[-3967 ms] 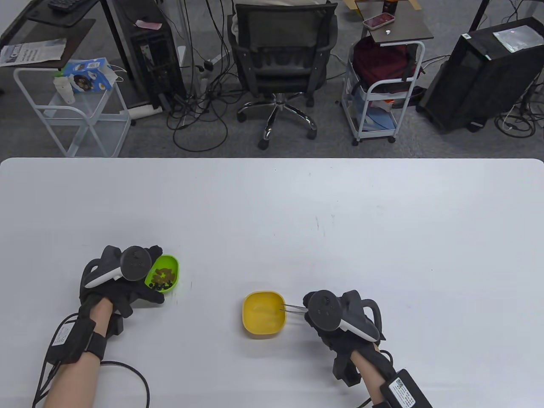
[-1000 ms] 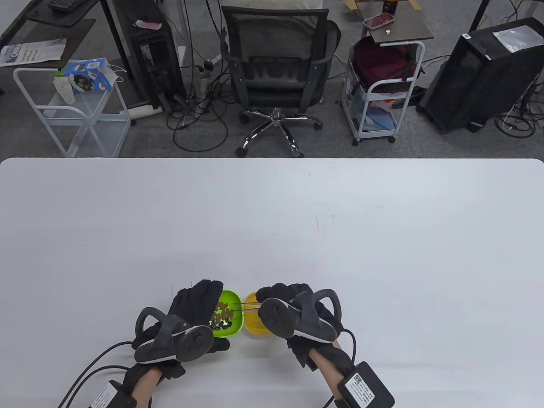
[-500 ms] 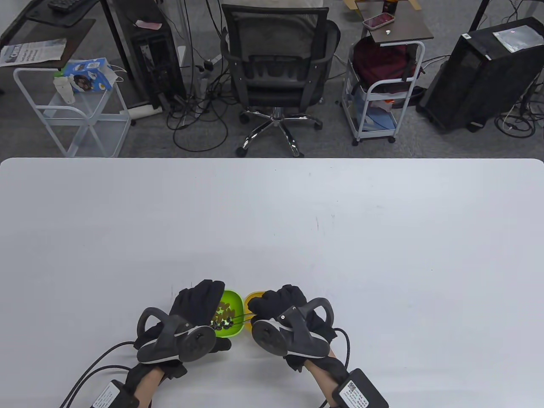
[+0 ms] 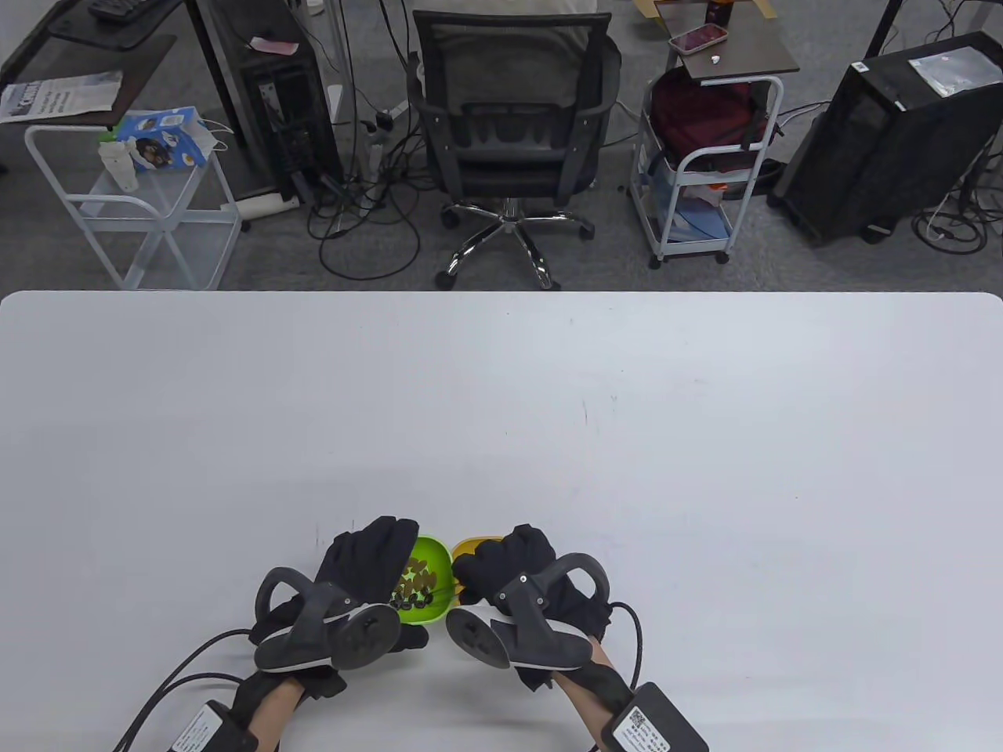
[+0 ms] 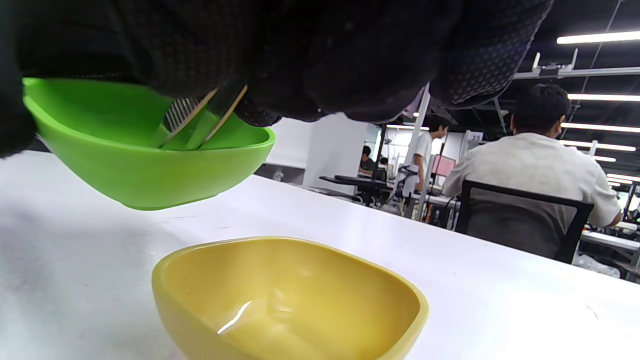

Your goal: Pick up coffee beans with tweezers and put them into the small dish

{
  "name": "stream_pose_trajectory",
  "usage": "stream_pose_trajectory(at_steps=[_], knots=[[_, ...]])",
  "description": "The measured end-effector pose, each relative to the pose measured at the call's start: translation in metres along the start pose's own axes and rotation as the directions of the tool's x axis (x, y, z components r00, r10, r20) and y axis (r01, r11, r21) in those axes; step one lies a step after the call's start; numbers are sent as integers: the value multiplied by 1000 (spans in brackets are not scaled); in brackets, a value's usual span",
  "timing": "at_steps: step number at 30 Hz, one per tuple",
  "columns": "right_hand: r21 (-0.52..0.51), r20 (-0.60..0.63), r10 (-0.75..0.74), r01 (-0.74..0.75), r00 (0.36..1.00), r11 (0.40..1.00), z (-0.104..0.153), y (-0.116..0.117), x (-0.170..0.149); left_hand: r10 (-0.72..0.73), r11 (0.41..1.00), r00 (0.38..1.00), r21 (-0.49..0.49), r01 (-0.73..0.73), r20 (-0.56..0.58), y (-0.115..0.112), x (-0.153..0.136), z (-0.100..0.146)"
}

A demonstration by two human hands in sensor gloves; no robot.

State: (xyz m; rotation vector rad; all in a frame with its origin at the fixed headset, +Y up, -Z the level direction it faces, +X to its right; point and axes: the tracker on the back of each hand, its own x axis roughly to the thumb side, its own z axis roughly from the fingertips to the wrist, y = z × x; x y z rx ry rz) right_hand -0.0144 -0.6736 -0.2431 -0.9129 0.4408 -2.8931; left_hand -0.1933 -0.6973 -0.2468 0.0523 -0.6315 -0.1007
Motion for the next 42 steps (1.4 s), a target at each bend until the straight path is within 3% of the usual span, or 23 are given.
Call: stream_pose_trajectory(at_steps=[27, 42], knots=[[66, 10, 70, -70, 998, 995, -5, 2, 9, -20, 1000, 1000, 12, 20, 7, -1, 4, 0], [19, -120, -124, 128, 985, 992, 1, -10, -26, -12, 1000, 1000, 14, 12, -1, -1, 2, 1]])
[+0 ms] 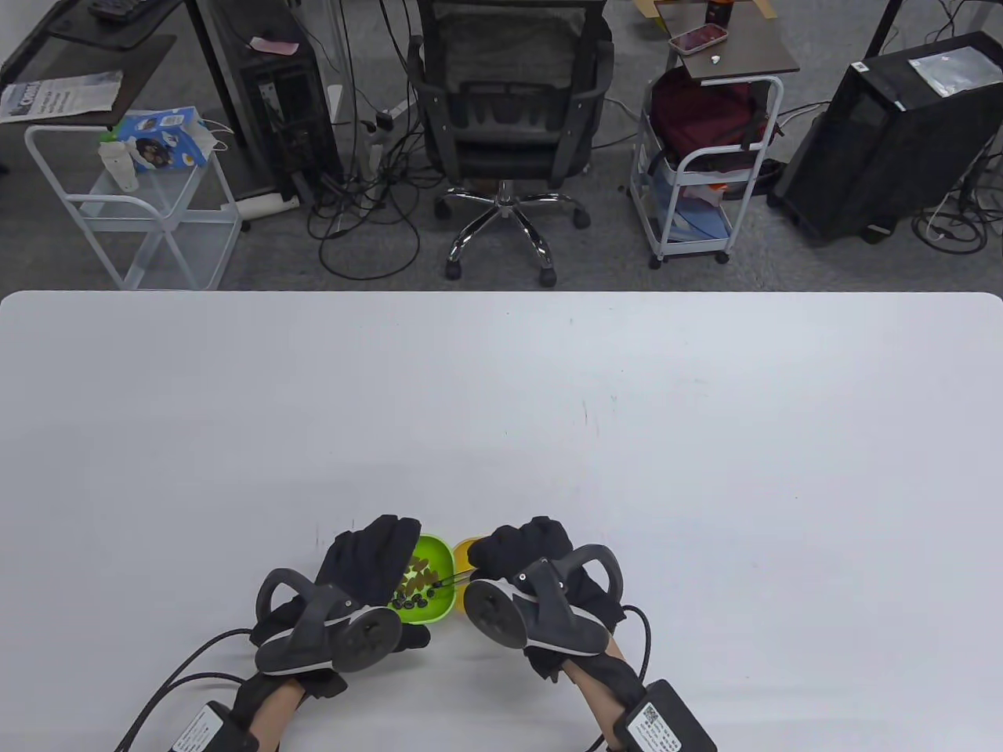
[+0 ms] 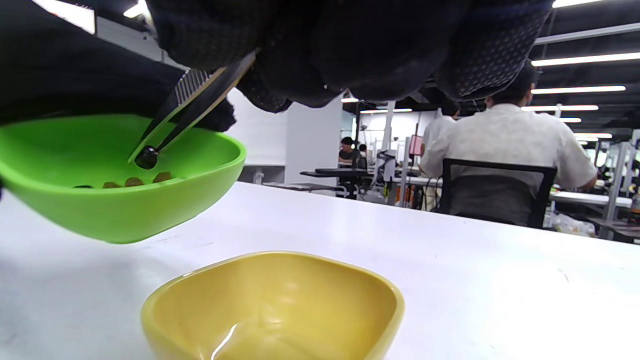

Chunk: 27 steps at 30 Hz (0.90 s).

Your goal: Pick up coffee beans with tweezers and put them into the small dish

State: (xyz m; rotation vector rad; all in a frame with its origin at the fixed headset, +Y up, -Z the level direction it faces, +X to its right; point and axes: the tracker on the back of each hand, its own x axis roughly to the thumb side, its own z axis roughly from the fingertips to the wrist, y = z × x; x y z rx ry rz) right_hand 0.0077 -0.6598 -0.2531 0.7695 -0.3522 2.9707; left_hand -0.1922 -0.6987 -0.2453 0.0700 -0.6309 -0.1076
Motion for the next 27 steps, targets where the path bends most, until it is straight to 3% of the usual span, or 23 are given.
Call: stream_pose_trajectory(at_steps=[7, 16, 22, 27], knots=[[-11, -92, -85, 85, 992, 996, 5, -4, -27, -1, 1000, 1000, -3, 1, 0, 0, 0, 0], [21, -193, -139, 145, 971, 989, 8, 8, -57, 1, 1000, 1000, -4, -1, 0, 0, -1, 0], [23, -218, -178, 188, 959, 982, 8, 13, -63, 0, 1000, 1000, -8, 0, 0, 0, -1, 0], [-37, -186, -210, 207, 960, 978, 9, 9, -59, -1, 1000, 1000, -10, 1, 2, 0, 0, 0]])
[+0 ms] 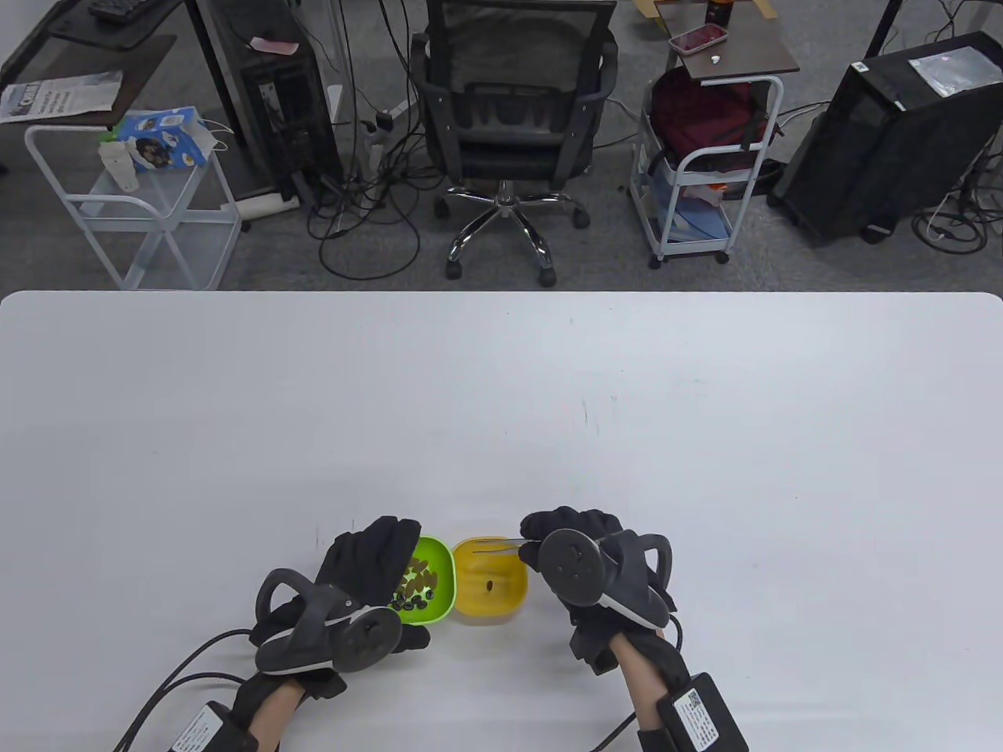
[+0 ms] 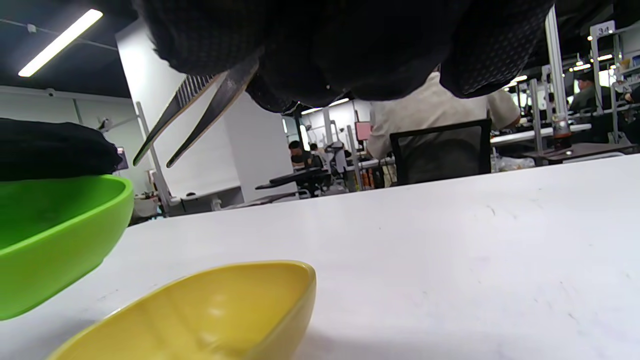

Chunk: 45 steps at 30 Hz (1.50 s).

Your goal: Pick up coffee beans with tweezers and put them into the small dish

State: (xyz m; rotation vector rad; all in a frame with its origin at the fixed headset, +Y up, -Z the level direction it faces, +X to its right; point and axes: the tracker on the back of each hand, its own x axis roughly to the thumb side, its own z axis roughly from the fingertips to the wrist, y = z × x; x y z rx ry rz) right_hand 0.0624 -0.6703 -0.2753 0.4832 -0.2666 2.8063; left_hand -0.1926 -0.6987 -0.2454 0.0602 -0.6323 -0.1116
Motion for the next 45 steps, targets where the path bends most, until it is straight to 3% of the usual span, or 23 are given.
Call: stream_pose_trajectory(at_steps=[19, 29, 45], knots=[[-28, 213, 116, -112, 970, 993, 8, 16, 54, -3, 1000, 1000, 4, 3, 0, 0, 0, 0], [-15, 244, 197, -199, 950, 980, 8, 25, 63, -9, 1000, 1000, 6, 9, 2, 1, 1, 0], [-79, 286, 347, -339, 893, 938, 10, 27, 79, -20, 1000, 1000, 0, 20, 3, 1, 3, 0]])
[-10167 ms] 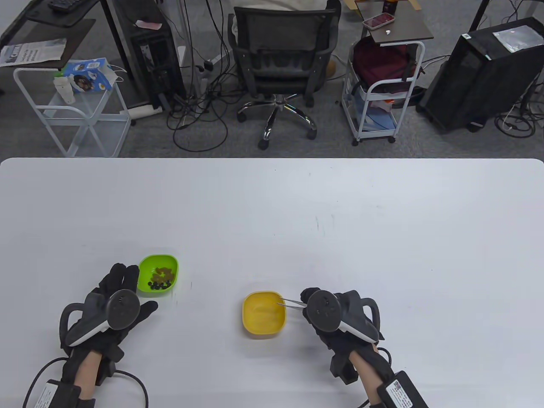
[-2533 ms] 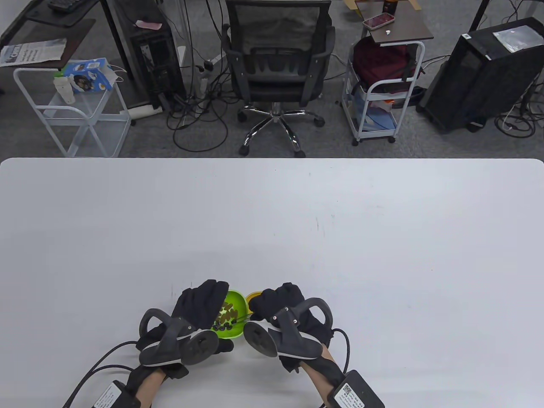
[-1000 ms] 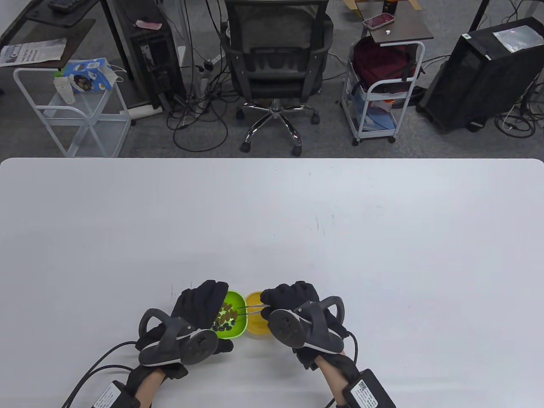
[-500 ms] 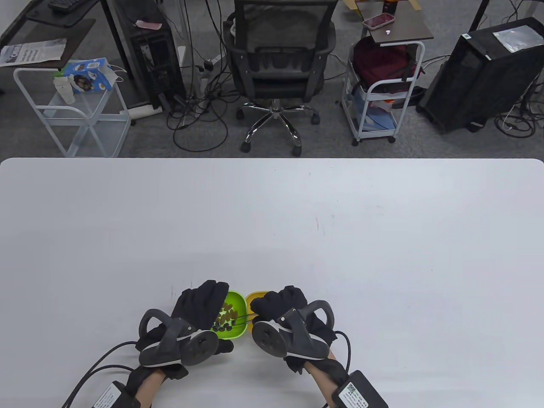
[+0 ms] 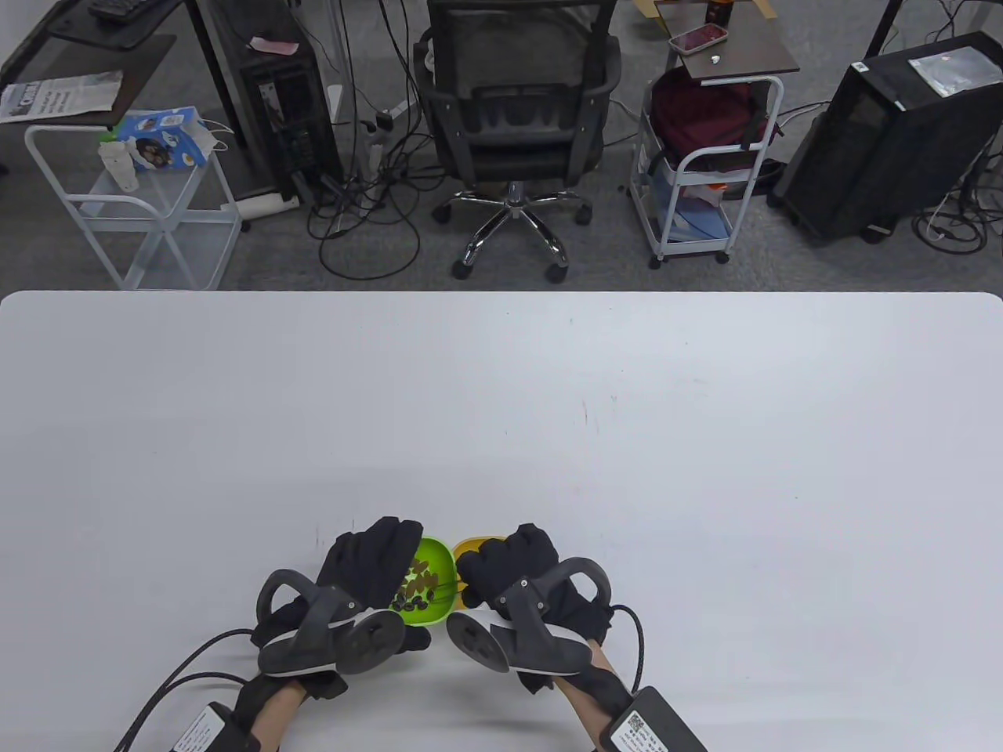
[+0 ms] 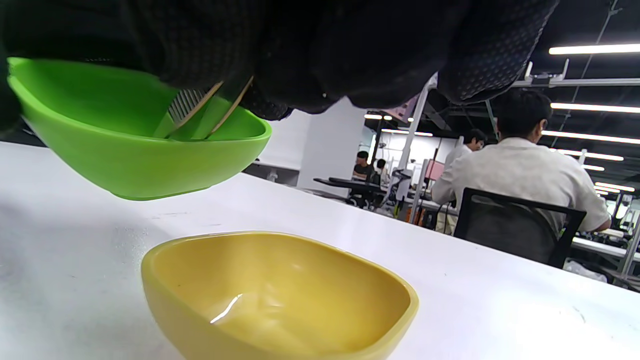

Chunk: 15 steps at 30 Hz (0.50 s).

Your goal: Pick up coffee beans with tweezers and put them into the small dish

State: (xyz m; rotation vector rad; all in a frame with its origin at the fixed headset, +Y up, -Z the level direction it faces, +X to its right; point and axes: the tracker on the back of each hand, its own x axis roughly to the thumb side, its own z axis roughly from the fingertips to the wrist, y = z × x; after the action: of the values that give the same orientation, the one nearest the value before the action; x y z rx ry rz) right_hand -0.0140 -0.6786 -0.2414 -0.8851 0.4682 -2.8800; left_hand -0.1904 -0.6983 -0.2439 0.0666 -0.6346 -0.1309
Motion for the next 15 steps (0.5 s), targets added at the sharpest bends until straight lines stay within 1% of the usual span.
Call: stream_pose_trajectory(at_steps=[7, 15], knots=[[2, 14, 35, -35, 999, 999, -1, 1, 4, -2, 1000, 1000, -3, 2, 1, 0, 1, 0], [11, 16, 38, -38, 999, 999, -2, -1, 4, -6, 1000, 1000, -7, 6, 1, 0, 1, -1]])
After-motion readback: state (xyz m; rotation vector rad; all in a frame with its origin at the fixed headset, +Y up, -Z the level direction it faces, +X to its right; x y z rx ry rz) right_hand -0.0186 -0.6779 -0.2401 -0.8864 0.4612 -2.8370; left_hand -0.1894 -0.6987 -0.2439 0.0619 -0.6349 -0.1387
